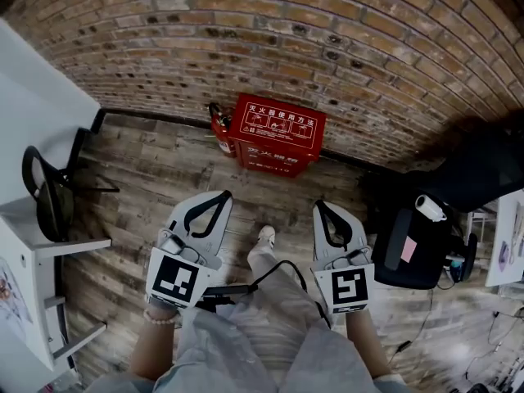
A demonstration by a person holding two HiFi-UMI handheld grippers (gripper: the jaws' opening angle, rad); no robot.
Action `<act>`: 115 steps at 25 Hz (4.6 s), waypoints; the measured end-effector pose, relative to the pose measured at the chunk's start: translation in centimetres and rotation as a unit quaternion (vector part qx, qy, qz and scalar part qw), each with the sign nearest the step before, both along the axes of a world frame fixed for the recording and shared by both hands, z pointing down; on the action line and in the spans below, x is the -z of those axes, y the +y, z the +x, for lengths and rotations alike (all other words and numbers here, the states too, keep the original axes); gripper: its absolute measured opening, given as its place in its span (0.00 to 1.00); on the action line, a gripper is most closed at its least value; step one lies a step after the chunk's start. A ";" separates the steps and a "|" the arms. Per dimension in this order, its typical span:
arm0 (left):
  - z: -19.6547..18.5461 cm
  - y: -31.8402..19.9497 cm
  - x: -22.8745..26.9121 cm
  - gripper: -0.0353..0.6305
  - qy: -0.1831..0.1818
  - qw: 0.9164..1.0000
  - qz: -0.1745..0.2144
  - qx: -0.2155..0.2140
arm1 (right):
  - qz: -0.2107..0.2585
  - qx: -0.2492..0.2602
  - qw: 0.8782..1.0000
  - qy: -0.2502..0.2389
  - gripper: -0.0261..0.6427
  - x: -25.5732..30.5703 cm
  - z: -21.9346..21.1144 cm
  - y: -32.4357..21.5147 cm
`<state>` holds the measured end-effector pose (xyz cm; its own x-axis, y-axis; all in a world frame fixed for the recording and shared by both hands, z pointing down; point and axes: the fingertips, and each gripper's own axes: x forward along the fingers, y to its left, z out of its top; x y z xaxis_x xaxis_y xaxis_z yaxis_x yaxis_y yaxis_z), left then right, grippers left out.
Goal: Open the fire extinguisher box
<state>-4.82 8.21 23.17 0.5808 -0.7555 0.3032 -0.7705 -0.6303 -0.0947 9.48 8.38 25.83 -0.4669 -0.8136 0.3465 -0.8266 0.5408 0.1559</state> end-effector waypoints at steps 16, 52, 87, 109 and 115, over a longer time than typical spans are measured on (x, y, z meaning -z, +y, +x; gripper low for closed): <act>2.5 -5.9 -0.2 0.05 -0.018 1.000 -0.008 0.003 | -0.025 0.025 0.999 -0.018 0.05 -1.6 1.4 -5.2; -4.5 -15.0 -21.4 0.05 0.055 0.974 -0.209 0.067 | -0.216 -0.085 0.963 -0.136 0.13 -21.8 4.5 -14.3; -7.8 -21.1 -41.0 0.36 0.194 0.893 -0.378 0.149 | -0.328 -0.273 0.812 -0.398 0.32 -41.6 10.9 -20.1; -9.4 -25.2 -44.3 0.37 0.351 0.831 -0.377 0.210 | -0.301 -0.260 0.754 -0.523 0.28 -42.7 10.5 -20.3; -9.5 -26.1 -44.5 0.36 0.380 0.815 -0.377 0.223 | -0.298 -0.269 0.742 -0.537 0.28 -42.9 10.6 -20.1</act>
<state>-14.31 -17.85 67.69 0.5361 -0.7080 0.4597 -0.5948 0.0695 0.8008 20.10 -11.72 68.72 -0.3969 -0.8345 0.3823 -0.4224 -0.2038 -0.8832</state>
